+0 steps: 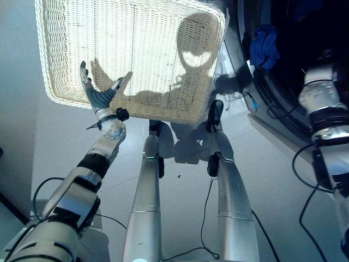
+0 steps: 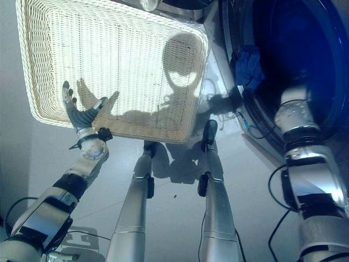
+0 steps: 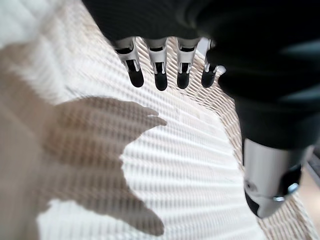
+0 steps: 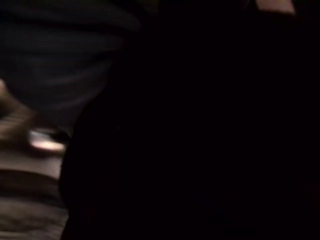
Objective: Put the clothes into the washing machine.
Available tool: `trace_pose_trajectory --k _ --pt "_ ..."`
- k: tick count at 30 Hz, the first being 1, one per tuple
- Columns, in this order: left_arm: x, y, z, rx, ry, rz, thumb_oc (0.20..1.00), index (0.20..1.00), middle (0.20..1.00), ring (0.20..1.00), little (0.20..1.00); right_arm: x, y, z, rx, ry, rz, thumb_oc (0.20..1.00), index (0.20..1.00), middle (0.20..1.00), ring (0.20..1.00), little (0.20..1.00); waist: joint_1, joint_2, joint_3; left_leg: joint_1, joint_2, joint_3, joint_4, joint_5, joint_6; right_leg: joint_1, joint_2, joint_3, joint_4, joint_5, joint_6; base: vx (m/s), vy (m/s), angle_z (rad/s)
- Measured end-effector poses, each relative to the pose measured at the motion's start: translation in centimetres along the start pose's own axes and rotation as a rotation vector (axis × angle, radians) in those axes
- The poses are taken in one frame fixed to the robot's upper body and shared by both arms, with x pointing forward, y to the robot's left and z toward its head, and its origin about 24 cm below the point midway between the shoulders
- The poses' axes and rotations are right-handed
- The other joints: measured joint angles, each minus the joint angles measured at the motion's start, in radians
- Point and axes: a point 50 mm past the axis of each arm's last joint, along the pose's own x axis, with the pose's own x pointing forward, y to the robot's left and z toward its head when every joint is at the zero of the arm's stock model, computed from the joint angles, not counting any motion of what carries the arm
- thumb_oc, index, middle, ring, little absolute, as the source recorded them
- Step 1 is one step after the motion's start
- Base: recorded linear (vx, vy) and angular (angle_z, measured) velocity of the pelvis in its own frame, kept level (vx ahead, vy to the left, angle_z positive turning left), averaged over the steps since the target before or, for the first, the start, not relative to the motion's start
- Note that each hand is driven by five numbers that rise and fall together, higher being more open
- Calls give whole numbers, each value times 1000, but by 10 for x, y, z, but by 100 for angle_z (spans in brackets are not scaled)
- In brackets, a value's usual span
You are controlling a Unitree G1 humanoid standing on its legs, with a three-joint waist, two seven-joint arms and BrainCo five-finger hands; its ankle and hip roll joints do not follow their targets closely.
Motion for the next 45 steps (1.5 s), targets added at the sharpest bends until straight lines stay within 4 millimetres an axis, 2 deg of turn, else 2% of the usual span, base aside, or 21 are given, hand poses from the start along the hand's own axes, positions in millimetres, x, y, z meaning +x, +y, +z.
trace_pose_trajectory --k 1,5,10,11,12,13,17,21,23,25,29,34,36,39,45 --pt "-2 3 -3 4 4 1 1000 1000 1000 1000 1000 -1 -3 3 -28 -40 -57 1000 1000 1000 1000 1000 0 0 0 -9 0 0 19 -9 3 0 0 0 0 1 0 0 0 0" --pt "1 2 1 -3 -7 -1 1000 1000 1000 1000 1000 -3 -5 7 -91 -129 -130 1000 1000 1000 1000 1000 -3 -1 0 -19 -2 0 31 -13 5 0 0 1 -10 7 7 0 0 0" --pt "8 4 5 2 -29 -15 1000 1000 1000 1000 1000 -3 -5 5 -164 -144 -133 1000 1000 1000 1000 1000 -5 -1 1 -23 -3 -1 36 -15 6 0 -1 1 -11 8 8 0 0 0" --pt "12 4 7 5 -35 -17 1000 1000 1000 1000 1000 -1 -8 0 -277 -170 -131 1000 1000 1000 1000 1000 -3 -1 1 -22 -4 -2 36 -15 6 0 -2 1 -11 8 8 0 0 0" --pt "12 4 7 5 -35 -17 1000 1000 1000 1000 1000 -1 -8 0 -277 -170 -131 1000 1000 1000 1000 1000 -3 -1 1 -22 -4 -2 36 -15 6 0 -2 1 -11 8 8 0 0 0" --pt "15 2 10 -2 -36 -16 1000 1000 1000 1000 1000 0 -11 -8 -468 -203 -113 1000 1000 1000 1000 1000 -3 -1 1 -22 -8 -2 35 -14 7 0 -5 1 -11 8 8 0 0 0" --pt "17 -1 13 -21 -34 -21 1000 1000 1000 1000 1000 0 -10 -15 -709 -249 -74 1000 1000 1000 1000 1000 -4 -1 1 -23 -11 -2 35 -14 9 -1 -8 1 -10 8 7 0 0 0" --pt "19 -2 16 -28 -41 -26 1000 1000 1000 1000 1000 -6 -1 -15 -837 -333 0 1000 1000 1000 1000 1000 -5 0 1 -23 -11 -2 35 -13 9 -1 -8 1 -10 8 7 0 0 0" --pt "19 -2 16 -27 -41 -29 1000 1000 1000 1000 1000 -8 6 -12 -841 -360 24 1000 1000 1000 1000 1000 -5 0 1 -22 -11 -2 35 -13 9 -1 -8 1 -10 8 7 0 0 0" --pt "19 -2 16 -27 -41 -32 1000 1000 1000 1000 1000 -17 20 -8 -856 -429 99 1000 1000 1000 1000 1000 -5 0 1 -22 -11 -2 35 -13 9 0 -8 1 -9 8 7 0 0 0" --pt "19 -4 16 -28 -43 -40 1000 1000 1000 1000 1000 -36 36 -9 -902 -565 255 1000 1000 1000 1000 1000 -3 0 1 -18 -11 -1 28 -12 10 -1 -8 1 -9 8 7 -8 1 0" --pt "19 -7 16 -23 -33 -49 1000 1000 1000 1000 1000 -52 37 -19 -1025 -739 446 1000 1000 1000 1000 1000 -5 0 1 -17 -11 -1 23 -11 11 -1 -9 1 -8 8 7 0 0 0" --pt "19 -11 18 -31 -31 -56 1000 1000 1000 1000 1000 -66 38 -27 -1079 -819 572 1000 1000 1000 1000 1000 -6 0 0 -15 -11 0 17 -9 11 -2 -9 0 -8 7 7 0 0 0" --pt "17 -15 20 -11 -53 -79 1000 1000 1000 1000 1000 -76 35 -36 -1117 -845 675 1000 1000 1000 1000 1000 -7 0 0 -15 -11 0 15 -9 11 -3 -9 0 -8 6 8 -10 0 0" --pt "10 -23 17 3 -44 -110 1000 1000 1000 1000 1000 -95 -6 -69 -1218 -745 910 1000 1000 1000 1000 1000 -19 0 0 -10 -11 0 8 -9 11 -2 -11 0 0 -3 14 -6 0 0"
